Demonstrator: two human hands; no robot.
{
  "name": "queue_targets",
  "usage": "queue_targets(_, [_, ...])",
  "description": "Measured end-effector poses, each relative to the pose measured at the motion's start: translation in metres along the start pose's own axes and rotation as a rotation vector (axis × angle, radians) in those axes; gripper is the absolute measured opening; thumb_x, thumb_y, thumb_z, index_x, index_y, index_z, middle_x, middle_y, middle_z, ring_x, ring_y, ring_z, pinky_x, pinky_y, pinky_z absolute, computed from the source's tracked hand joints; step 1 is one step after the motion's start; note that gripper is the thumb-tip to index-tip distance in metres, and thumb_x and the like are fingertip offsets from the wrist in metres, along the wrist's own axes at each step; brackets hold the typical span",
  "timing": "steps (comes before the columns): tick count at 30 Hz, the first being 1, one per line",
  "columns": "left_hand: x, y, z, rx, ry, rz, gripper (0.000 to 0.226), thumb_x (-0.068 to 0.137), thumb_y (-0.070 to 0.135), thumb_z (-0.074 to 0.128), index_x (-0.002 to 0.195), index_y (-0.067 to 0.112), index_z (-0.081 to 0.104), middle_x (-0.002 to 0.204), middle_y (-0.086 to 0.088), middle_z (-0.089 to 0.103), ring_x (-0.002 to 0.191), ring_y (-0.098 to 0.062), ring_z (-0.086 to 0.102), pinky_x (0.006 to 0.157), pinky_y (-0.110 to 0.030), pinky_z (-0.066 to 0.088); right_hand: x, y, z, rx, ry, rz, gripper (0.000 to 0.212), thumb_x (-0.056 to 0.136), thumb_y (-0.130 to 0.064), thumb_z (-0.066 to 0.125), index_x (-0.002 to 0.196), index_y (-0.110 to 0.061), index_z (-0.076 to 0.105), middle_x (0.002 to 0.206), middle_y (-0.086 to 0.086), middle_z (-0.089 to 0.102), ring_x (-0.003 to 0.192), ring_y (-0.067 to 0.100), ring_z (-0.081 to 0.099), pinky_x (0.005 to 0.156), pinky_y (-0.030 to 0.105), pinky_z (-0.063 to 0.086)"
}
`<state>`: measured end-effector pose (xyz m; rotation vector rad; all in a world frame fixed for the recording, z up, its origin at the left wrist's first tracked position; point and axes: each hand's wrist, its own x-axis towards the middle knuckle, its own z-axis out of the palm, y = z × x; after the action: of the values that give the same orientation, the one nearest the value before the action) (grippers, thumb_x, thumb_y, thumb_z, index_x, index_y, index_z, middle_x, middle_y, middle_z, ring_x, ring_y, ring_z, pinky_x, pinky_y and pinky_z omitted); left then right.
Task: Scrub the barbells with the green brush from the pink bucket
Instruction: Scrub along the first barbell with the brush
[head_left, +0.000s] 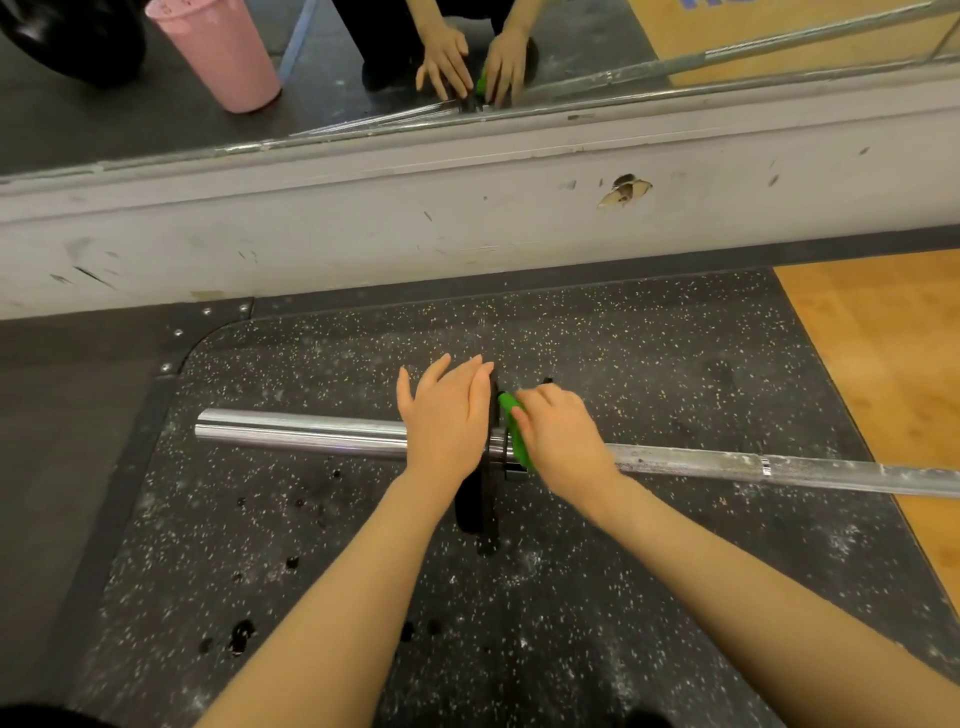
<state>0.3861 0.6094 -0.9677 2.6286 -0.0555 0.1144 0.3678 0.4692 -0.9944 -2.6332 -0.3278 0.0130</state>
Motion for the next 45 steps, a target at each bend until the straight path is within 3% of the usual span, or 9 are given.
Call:
queue_targets(5, [-0.033,-0.006,0.003,-0.106,0.135,0.064,0.052,0.096,0.037,0.02,0.123,0.026,0.063,0.133,0.013,0.057,0.133,-0.012,0.04,0.117,-0.047,0.002,-0.028,-0.02,0.025,-0.015,-0.003,0.112,0.046,0.099,-0.028,0.028,0.117,-0.002,0.061,0.11,0.014,0.063,0.1,0.033,0.058,0.091,0.047,0.049])
queue_targets(11, [-0.046,-0.009,0.007,-0.119,0.185,0.098,0.045,0.096,0.031,0.029,0.121,0.022,0.065,0.132,0.01,0.058,0.129,-0.014,0.045,0.117,-0.047,0.004,-0.034,-0.026,0.034,-0.18,-0.05,0.084,0.047,0.091,-0.025,0.031,0.113,-0.001,0.064,0.109,0.016,0.065,0.103,0.034,0.061,0.091,0.045,0.05])
queue_targets(14, [-0.047,-0.008,0.007,-0.103,0.185,0.097,0.045,0.095,0.031,0.03,0.122,0.022,0.064,0.132,0.009,0.058,0.129,-0.015,0.045,0.116,-0.046,0.004,-0.01,-0.021,0.033,-0.104,-0.152,0.134,0.05,0.097,-0.033,0.014,0.11,-0.01,0.057,0.108,0.009,0.058,0.103,0.032,0.052,0.084,0.038,0.04])
queue_targets(17, [-0.047,-0.008,0.005,-0.109,0.189,0.094,0.044,0.095,0.031,0.03,0.122,0.022,0.064,0.132,0.009,0.058,0.129,-0.014,0.045,0.116,-0.046,0.004,0.004,-0.013,0.041,-0.084,-0.199,0.179,0.033,0.102,-0.028,0.028,0.106,-0.011,0.055,0.106,0.009,0.056,0.102,0.032,0.049,0.084,0.038,0.035])
queue_targets(22, [-0.044,-0.007,0.004,-0.103,0.181,0.097,0.045,0.095,0.031,0.029,0.121,0.022,0.065,0.131,0.009,0.059,0.129,-0.015,0.045,0.116,-0.05,0.006,-0.026,-0.027,0.042,-0.193,-0.095,0.061,0.054,0.09,-0.027,0.019,0.116,-0.004,0.061,0.111,0.012,0.062,0.105,0.034,0.054,0.091,0.045,0.044])
queue_targets(27, [-0.048,-0.007,0.004,-0.094,0.183,0.104,0.044,0.095,0.03,0.03,0.123,0.022,0.064,0.132,0.008,0.058,0.13,-0.015,0.045,0.116,-0.05,0.007,-0.036,-0.03,0.035,-0.057,0.163,0.02,0.027,0.089,-0.012,0.051,0.108,0.002,0.064,0.102,0.015,0.065,0.097,0.034,0.062,0.086,0.046,0.052])
queue_targets(34, [-0.053,-0.009,0.004,-0.087,0.177,0.124,0.045,0.096,0.029,0.029,0.124,0.021,0.062,0.134,0.008,0.057,0.131,-0.017,0.044,0.116,-0.051,0.008,0.008,-0.015,0.016,0.075,-0.249,0.257,0.037,0.104,-0.027,0.031,0.09,-0.004,0.057,0.098,0.019,0.061,0.091,0.036,0.058,0.069,0.034,0.036])
queue_targets(40, [-0.052,-0.01,0.004,-0.094,0.18,0.127,0.045,0.095,0.029,0.029,0.124,0.021,0.062,0.133,0.008,0.057,0.131,-0.019,0.044,0.115,-0.051,0.008,-0.029,-0.023,0.032,0.015,0.071,0.042,0.032,0.099,-0.019,0.038,0.105,0.0,0.064,0.1,0.014,0.065,0.093,0.032,0.06,0.085,0.043,0.051])
queue_targets(45, [-0.052,-0.009,0.003,-0.096,0.175,0.129,0.044,0.095,0.031,0.031,0.124,0.021,0.063,0.133,0.008,0.058,0.131,-0.019,0.044,0.115,-0.053,0.01,-0.042,-0.021,0.038,-0.043,0.07,0.006,0.046,0.097,-0.025,0.033,0.122,0.004,0.059,0.118,0.017,0.062,0.11,0.033,0.059,0.098,0.046,0.048])
